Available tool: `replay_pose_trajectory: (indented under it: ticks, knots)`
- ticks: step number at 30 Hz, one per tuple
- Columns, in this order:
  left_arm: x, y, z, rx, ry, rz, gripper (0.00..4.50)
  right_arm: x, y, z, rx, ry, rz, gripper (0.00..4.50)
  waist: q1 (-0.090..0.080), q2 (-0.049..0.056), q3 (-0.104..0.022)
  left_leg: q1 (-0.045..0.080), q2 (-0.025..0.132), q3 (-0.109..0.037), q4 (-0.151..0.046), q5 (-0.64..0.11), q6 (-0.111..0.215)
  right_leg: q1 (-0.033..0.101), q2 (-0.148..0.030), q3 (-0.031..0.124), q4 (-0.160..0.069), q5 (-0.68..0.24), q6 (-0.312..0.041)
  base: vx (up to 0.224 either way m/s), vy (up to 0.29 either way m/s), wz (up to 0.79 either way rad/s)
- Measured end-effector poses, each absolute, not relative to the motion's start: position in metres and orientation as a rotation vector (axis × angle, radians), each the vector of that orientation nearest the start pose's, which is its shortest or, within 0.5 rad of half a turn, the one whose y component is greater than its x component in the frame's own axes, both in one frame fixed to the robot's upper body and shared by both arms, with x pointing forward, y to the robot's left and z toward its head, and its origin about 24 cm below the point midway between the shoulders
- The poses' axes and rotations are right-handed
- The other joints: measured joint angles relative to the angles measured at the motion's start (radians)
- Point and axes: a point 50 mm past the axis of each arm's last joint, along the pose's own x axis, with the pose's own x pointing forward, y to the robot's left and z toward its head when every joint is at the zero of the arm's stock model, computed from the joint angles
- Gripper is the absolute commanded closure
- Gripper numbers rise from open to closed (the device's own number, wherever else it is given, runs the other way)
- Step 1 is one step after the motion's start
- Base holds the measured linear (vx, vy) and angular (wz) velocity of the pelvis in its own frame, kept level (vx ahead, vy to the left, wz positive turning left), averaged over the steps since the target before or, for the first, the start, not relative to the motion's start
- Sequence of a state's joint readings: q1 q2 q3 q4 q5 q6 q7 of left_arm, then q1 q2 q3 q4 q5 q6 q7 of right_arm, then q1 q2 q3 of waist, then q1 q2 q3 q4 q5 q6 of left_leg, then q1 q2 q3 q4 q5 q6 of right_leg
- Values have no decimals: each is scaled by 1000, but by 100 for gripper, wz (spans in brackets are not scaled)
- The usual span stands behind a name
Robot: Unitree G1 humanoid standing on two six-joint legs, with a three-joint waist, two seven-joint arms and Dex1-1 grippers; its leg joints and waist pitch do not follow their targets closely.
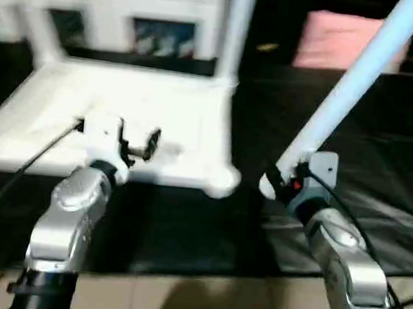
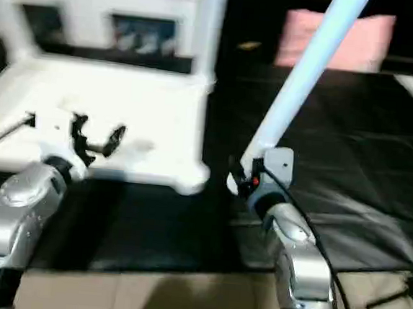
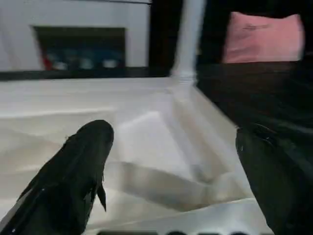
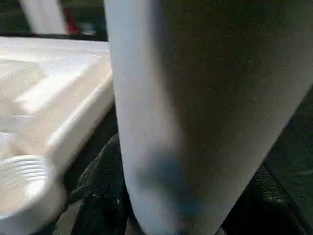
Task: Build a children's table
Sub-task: Move to table
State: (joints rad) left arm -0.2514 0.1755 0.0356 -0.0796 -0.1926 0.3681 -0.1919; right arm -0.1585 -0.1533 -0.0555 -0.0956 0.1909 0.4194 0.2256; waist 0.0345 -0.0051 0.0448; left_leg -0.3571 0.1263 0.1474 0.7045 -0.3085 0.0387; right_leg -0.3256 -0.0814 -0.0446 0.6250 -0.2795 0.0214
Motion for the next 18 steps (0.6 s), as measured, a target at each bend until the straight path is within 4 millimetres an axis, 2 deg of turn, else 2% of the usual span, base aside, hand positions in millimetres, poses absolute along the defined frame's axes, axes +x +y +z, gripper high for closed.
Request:
replay_pose_trajectory:
  ticks: [1,2,3,4,5,6,7,8,9,10,11,12,13,14,15,16,18]
  knots:
    - [296,159,97,-14,40,-244,0,280,-164,71,51,154,244,255,4,16,-2,-25,27,-22,-23,18,-29,8,18,-14,-2,-4,-4,84,14,-4]
    - [295,162,96,-10,43,-237,0,280,-162,70,53,156,248,255,3,20,-2,-25,36,-28,-20,25,-57,12,22,-18,0,-10,-13,84,14,-4]
    - [295,164,95,-8,46,-231,0,280,-161,70,59,154,251,255,0,20,-3,-22,34,-32,-21,24,-56,11,22,-21,0,-14,-22,130,22,4]
    - [294,170,93,-7,55,-202,0,282,-146,72,67,146,305,255,-15,15,-4,-7,26,-32,-32,20,-49,-26,19,-25,68,-23,-67,127,22,-1]
    - [294,173,94,-3,53,-193,0,282,-143,72,67,144,322,255,-18,16,-4,-2,25,-32,-33,18,-45,-47,20,-23,112,-26,-52,127,22,-1]
    - [295,173,96,-3,47,-194,0,282,-143,72,63,144,324,255,-16,13,-6,3,23,-27,-34,16,-42,-68,20,-24,128,-25,-32,64,8,1]
    - [294,172,97,-3,41,-195,0,282,-144,73,58,142,321,255,-15,3,-9,10,13,-20,-38,15,-41,-96,14,-20,115,-14,-14,53,-30,5]
    - [294,172,98,-3,37,-196,0,282,-145,73,55,141,319,255,-13,-15,-8,20,-3,-9,-42,14,-43,-101,0,-13,65,2,-20,53,-30,5]
    - [294,172,99,-3,35,-196,0,282,-147,73,50,141,317,255,-7,-36,-3,24,-20,1,-39,8,-48,-93,-10,7,55,42,-10,26,-73,3]
    - [293,165,96,-19,43,-214,0,280,-153,69,44,156,298,255,9,-30,2,32,-20,-5,-30,-5,-11,-78,-8,7,50,32,-15,10,-71,2]
    - [293,160,95,-21,47,-232,0,280,-156,67,42,164,289,255,17,-29,2,32,-21,-12,-17,-13,4,-68,-5,6,44,32,-16,10,-71,2]
    - [293,157,95,-19,47,-242,0,280,-158,67,42,166,282,255,19,-22,3,23,-22,-24,-6,-12,2,-57,1,3,35,33,-19,0,0,0]
    - [293,157,95,-17,44,-242,0,280,-160,67,43,164,274,255,26,-13,2,18,-17,-37,-10,-10,-2,-43,12,-1,27,34,-21,0,0,0]
    - [293,159,96,-11,41,-239,0,281,-160,68,42,162,275,255,26,1,1,14,-1,-39,-29,13,-29,-32,23,-9,19,34,-21,0,0,0]
    - [293,162,97,-3,40,-232,0,281,-159,68,43,161,276,255,27,7,3,18,8,-40,-31,23,-69,-24,25,-17,15,34,-22,55,48,-9]
    - [293,166,98,2,39,-219,0,281,-155,67,52,162,287,255,10,8,3,28,8,-39,-42,24,-68,-21,25,-22,1,38,-30,91,78,-2]
    - [292,172,97,12,44,-200,0,281,-145,68,59,161,324,255,-8,9,5,36,4,-40,-52,23,-61,-25,22,-26,5,30,-87,93,65,1]
